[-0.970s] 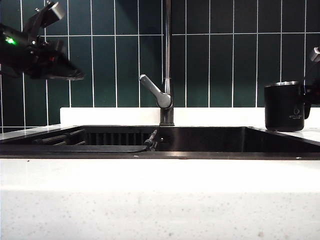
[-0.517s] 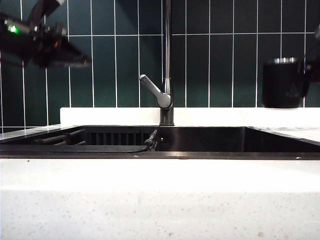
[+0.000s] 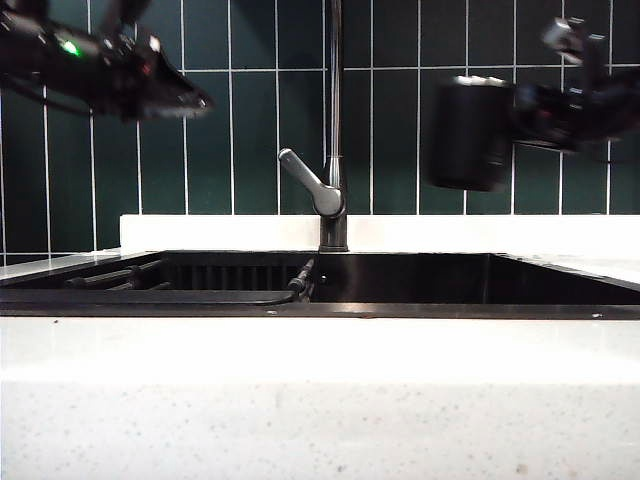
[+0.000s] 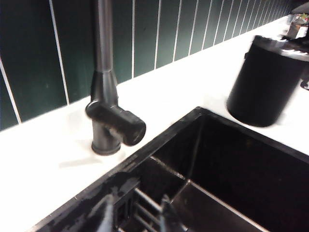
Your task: Pick up the mug next to the sink, go to the faucet to get some water, pour the water into the sink, and finally put the mug back to its place.
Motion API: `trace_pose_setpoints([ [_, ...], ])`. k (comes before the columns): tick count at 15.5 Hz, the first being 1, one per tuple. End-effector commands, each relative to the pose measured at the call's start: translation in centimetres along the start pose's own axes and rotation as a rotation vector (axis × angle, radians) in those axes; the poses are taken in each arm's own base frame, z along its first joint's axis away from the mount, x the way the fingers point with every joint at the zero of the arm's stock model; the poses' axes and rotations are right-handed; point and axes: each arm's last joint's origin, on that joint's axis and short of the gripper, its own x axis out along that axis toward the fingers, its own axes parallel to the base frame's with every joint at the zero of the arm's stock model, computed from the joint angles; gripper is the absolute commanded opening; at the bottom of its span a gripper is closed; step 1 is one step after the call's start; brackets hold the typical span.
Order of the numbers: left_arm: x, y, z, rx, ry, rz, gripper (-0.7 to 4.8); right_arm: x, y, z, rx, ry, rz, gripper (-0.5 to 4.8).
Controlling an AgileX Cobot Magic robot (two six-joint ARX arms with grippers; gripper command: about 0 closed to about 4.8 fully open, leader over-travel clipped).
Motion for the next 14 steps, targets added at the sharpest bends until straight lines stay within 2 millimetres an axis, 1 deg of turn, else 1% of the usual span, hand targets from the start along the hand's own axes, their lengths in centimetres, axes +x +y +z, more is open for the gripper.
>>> trace_pose_setpoints([
  [1,2.0,2.1,-0.4,-0.004,0.006,-0.015,1.26,2.1,3.1,1.8,-0.007,-0.01,0.11,-0.02],
  [2,2.7,2.7,-0.7,-0.008,0.009,-0.017,1.27,2.8,3.9,2.2,-0.006,-0.001,0.136,-0.02],
  [4,4.2,4.1,-0.9,-0.011,0.004,-0.06,1.62,3.9,5.4,3.3,-0.021,0.003,0.181,-0.02],
  [5,4.7,4.6,-0.9,-0.007,0.0,-0.06,1.63,4.3,6.0,3.8,-0.031,0.002,0.197,-0.02],
  [7,6.5,6.3,-0.8,0.008,-0.013,-0.062,1.63,5.2,7.2,5.3,-0.032,0.01,0.224,-0.02],
  [9,8.1,7.3,-0.6,0.022,-0.027,-0.08,1.63,5.7,7.8,6.3,-0.053,0.009,0.234,-0.02],
  [11,10.2,8.4,-0.7,0.018,-0.032,-0.153,1.62,6.0,8.3,7.5,-0.057,0.013,0.242,-0.02],
  [12,11.2,8.8,-0.9,0.023,-0.038,-0.193,1.62,6.2,8.5,7.9,-0.058,0.02,0.244,-0.02],
  [14,12.4,9.2,-1.4,0.029,-0.046,-0.241,1.62,6.2,8.6,8.1,-0.056,0.039,0.245,-0.02],
])
